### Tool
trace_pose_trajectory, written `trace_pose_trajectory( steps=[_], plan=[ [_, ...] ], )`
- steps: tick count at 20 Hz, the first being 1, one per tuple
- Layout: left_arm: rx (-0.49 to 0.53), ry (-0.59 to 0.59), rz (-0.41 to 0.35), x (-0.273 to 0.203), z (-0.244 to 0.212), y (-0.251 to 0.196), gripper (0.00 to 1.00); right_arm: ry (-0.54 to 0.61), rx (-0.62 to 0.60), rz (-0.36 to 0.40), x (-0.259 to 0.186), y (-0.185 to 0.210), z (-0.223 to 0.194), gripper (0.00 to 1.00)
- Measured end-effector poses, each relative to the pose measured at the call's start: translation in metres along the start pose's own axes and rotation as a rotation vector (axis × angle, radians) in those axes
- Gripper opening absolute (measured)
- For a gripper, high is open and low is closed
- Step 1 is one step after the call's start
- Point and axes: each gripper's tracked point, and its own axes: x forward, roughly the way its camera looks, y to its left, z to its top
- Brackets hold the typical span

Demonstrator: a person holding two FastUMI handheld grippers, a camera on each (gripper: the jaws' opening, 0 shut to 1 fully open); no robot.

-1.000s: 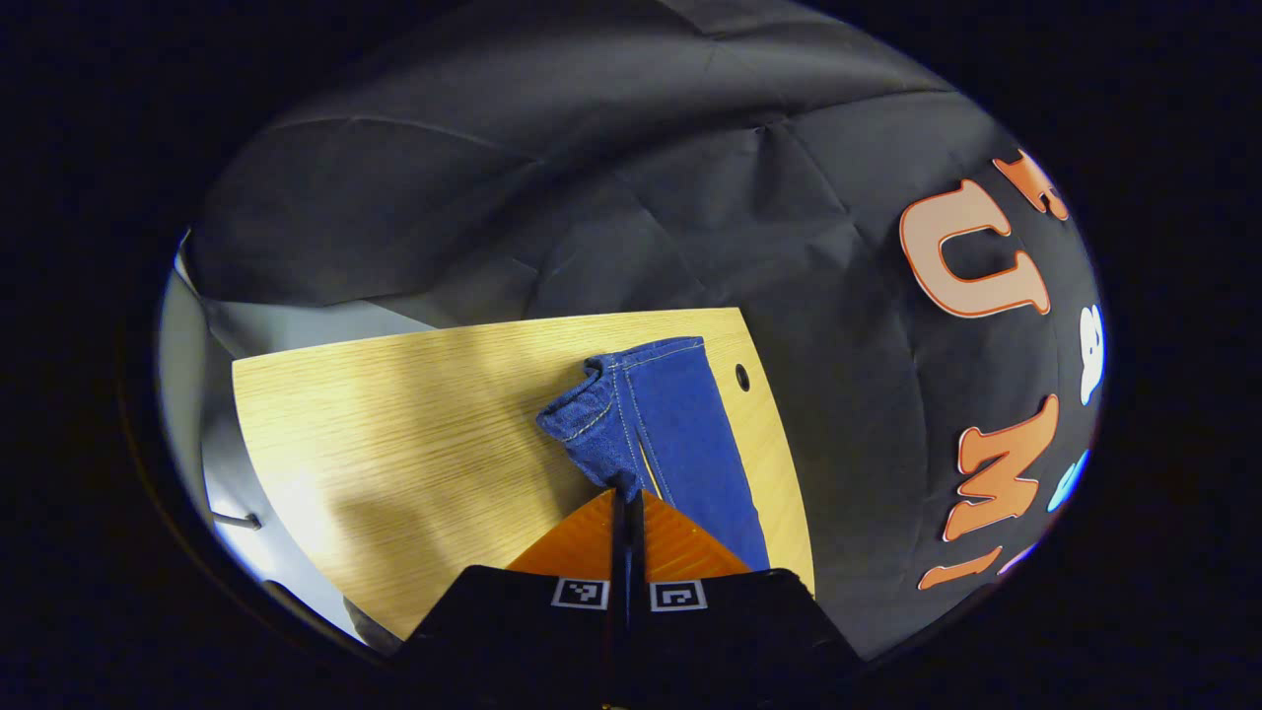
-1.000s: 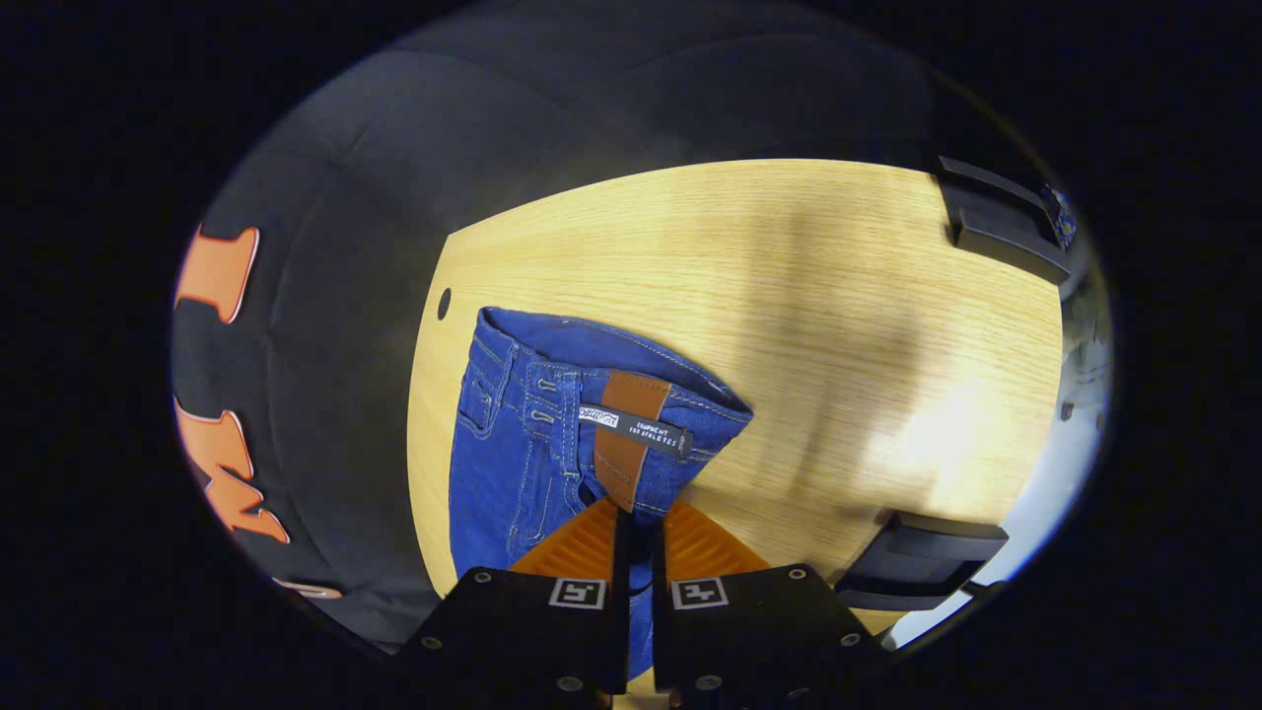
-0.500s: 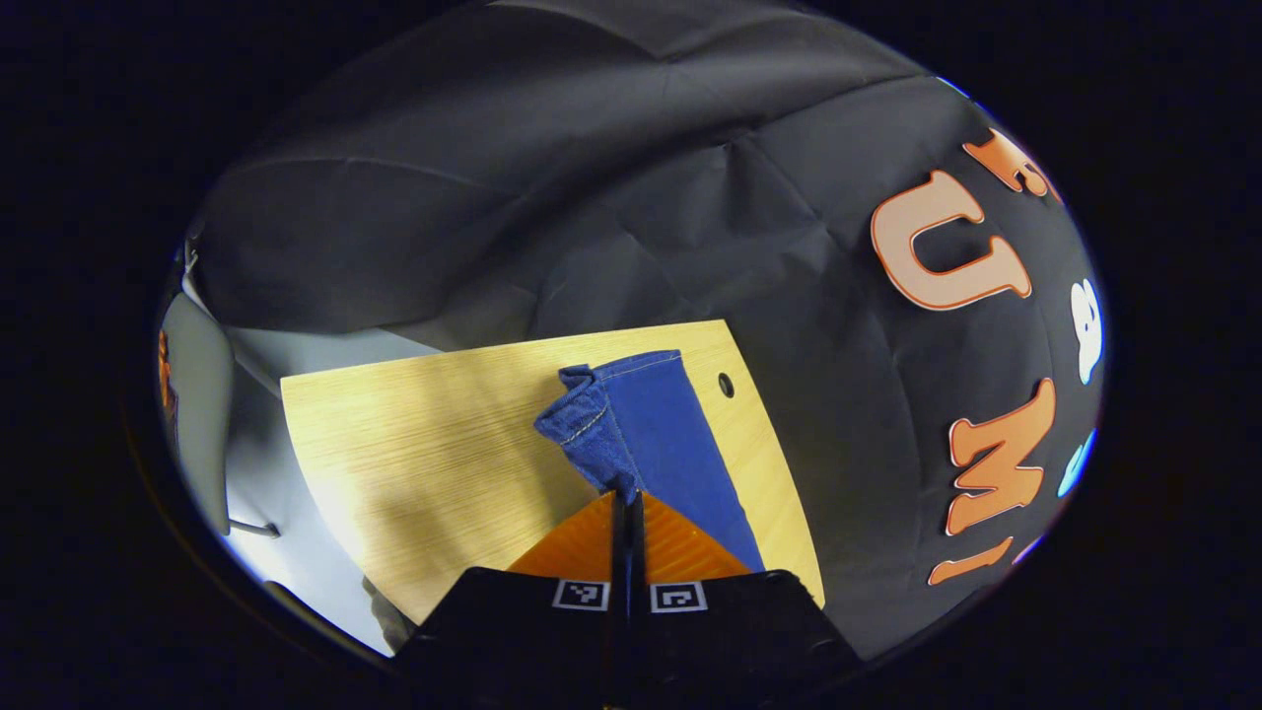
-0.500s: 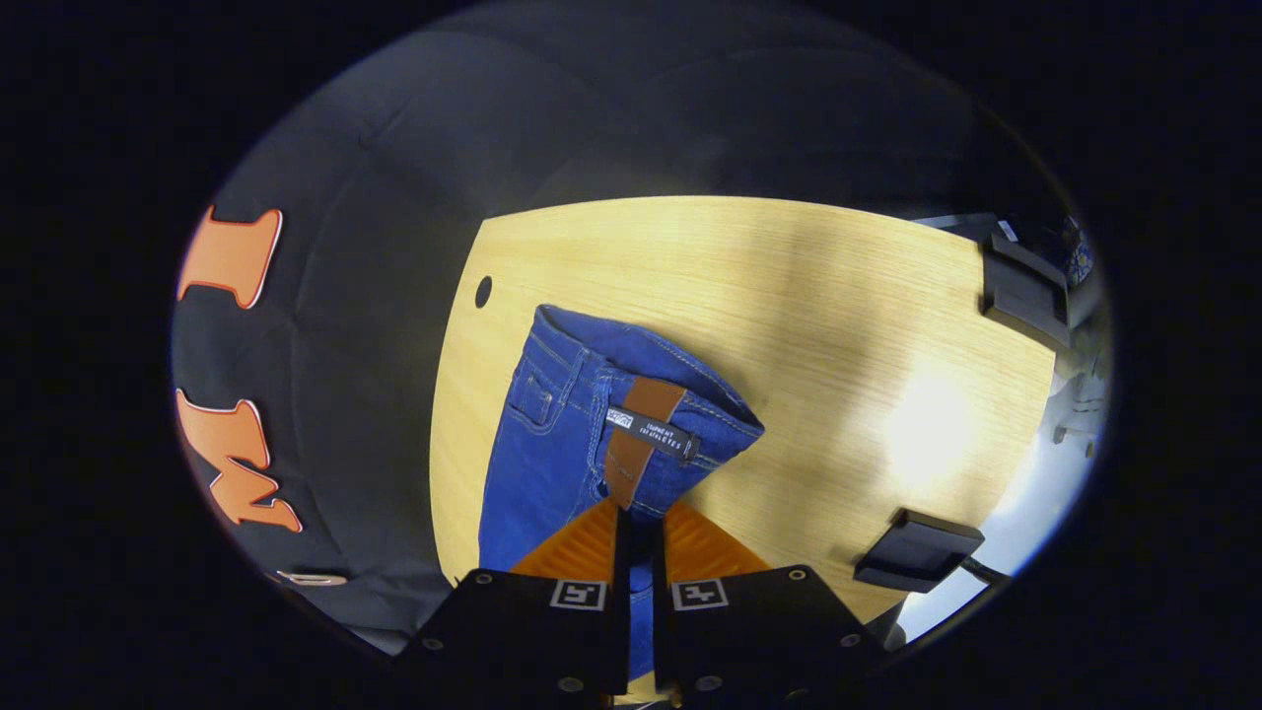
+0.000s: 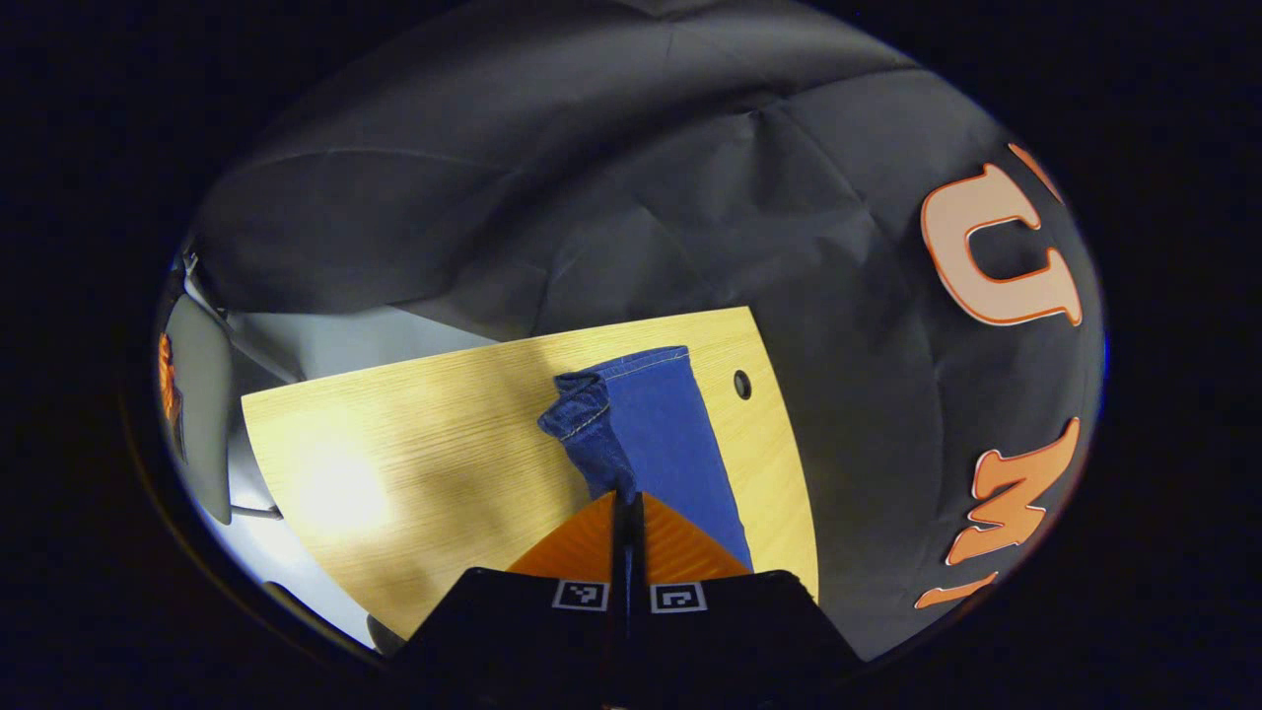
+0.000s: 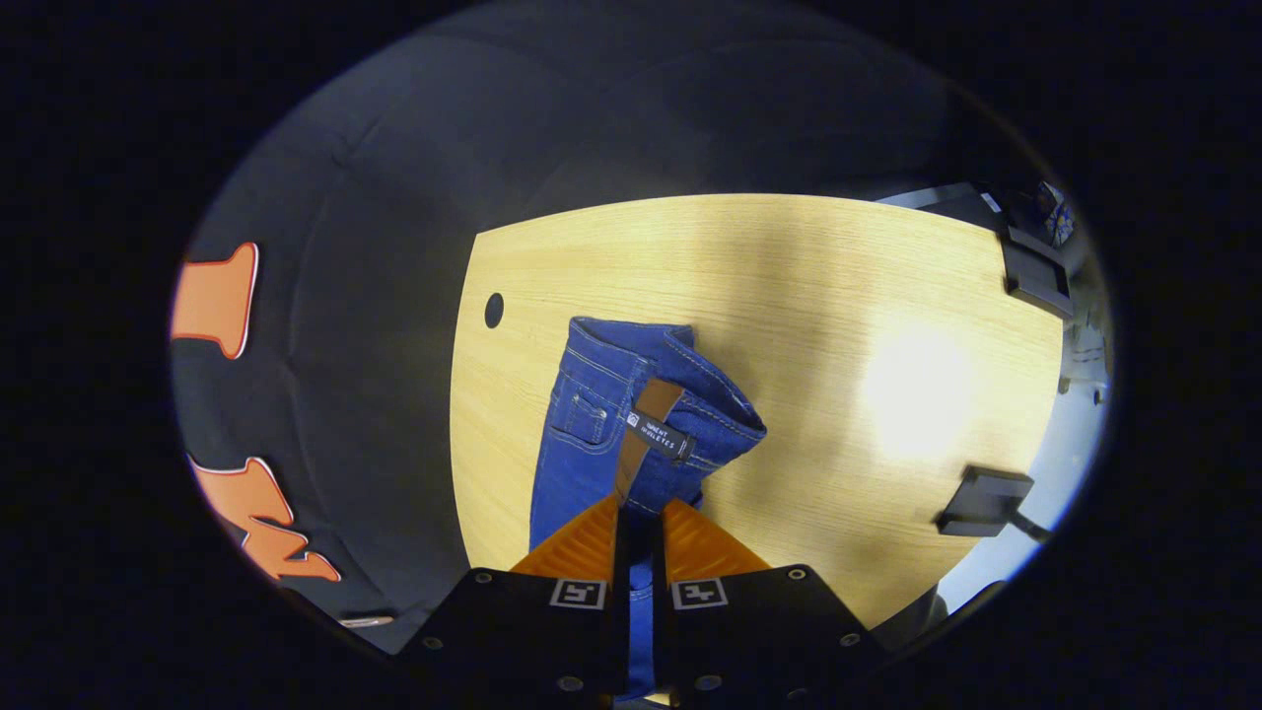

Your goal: Grasp the waist and the cuffs of the jeans and fold them to make the two legs overlap; first hold the waist and fold one-third of the jeans toward the cuffs, then hold the cuffs and fold the remaining one-third in the same direction to finish folding.

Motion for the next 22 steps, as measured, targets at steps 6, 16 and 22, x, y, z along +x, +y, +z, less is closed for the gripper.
trace_pose_trajectory(
  steps=[6, 16, 22],
  plan=[
    [0.173, 0.06, -0.02, 0.053, 0.013, -0.049, 0.01, 0.007, 0.01, -0.022, 0.026, 0.039, 0.006, 0.1],
    [0.449, 0.129, 0.075, 0.15, 0.026, -0.081, 0.01, 0.015, -0.024, -0.077, 0.086, 0.087, 0.028, 0.1],
    [0.606, 0.115, 0.127, 0.178, 0.037, -0.109, 0.1, 0.027, -0.021, -0.089, 0.104, 0.106, 0.029, 0.1]
  ],
)
